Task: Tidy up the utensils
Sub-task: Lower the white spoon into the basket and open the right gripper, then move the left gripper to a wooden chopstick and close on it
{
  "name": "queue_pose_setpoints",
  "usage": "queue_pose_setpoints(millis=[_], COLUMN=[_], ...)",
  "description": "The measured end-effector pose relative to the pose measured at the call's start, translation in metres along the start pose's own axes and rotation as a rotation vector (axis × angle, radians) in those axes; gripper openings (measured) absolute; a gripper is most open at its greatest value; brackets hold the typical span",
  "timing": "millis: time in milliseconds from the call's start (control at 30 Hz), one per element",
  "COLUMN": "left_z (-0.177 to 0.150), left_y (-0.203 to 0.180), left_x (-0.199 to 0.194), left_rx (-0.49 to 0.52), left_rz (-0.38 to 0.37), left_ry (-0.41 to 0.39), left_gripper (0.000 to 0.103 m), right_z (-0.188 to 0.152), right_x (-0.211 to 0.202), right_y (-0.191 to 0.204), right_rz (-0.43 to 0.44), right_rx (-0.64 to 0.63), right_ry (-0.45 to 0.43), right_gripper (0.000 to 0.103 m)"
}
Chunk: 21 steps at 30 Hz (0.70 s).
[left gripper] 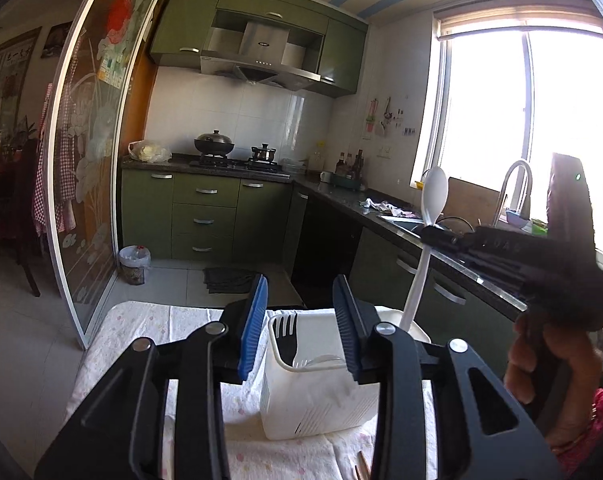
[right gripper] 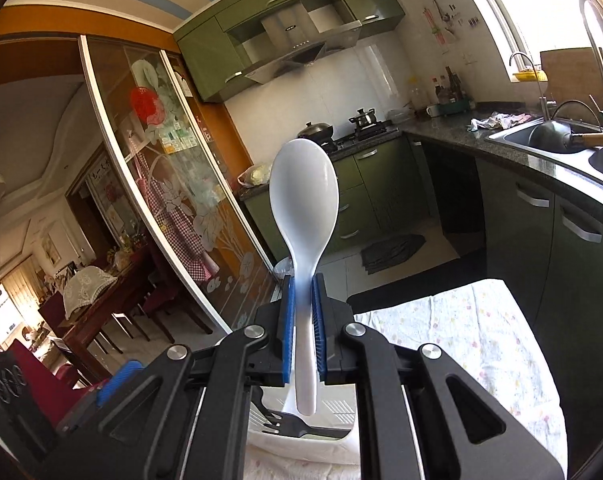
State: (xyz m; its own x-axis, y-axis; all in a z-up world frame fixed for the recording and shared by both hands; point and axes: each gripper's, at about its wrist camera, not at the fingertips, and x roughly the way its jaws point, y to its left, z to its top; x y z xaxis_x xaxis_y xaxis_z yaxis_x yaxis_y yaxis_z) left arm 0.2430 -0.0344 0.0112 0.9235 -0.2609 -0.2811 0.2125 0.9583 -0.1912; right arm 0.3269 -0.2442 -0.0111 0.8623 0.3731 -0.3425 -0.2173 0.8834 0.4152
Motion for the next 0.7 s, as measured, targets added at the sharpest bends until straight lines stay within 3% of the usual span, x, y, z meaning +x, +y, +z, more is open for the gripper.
queue_pose_setpoints(millis=[333,400,600,700], left_z=[-0.010,-0.014,-0.026,-0.037], left_y=[0.003,0.000,-0.003,-0.004], left_x=[-0.028,-0.027,-0.019,-0.016], left_rx=[0.028,0.037,0.037,0.047], left_rz=[-0.001,0.002,-0.001,0.018], left_ry=[0.066,0.090,0.220,0.329], left_gripper=[0.036,0.036,0.037,0.037], right_z=[-0.051,-0.058,-0.069,-0.074], right_x=[0.020,0.017,-0.010,-0.032], right_y=[0.001,0.002,0.003,0.003], right_rz=[-0.011,-0.024,-0.021,-0.013], right_rx=[-0.070,-0.095,-0.106,-0.103], right_ry=[0.021,0.019,0.022,0.060], right_gripper=[0.012,0.023,0.023,0.023])
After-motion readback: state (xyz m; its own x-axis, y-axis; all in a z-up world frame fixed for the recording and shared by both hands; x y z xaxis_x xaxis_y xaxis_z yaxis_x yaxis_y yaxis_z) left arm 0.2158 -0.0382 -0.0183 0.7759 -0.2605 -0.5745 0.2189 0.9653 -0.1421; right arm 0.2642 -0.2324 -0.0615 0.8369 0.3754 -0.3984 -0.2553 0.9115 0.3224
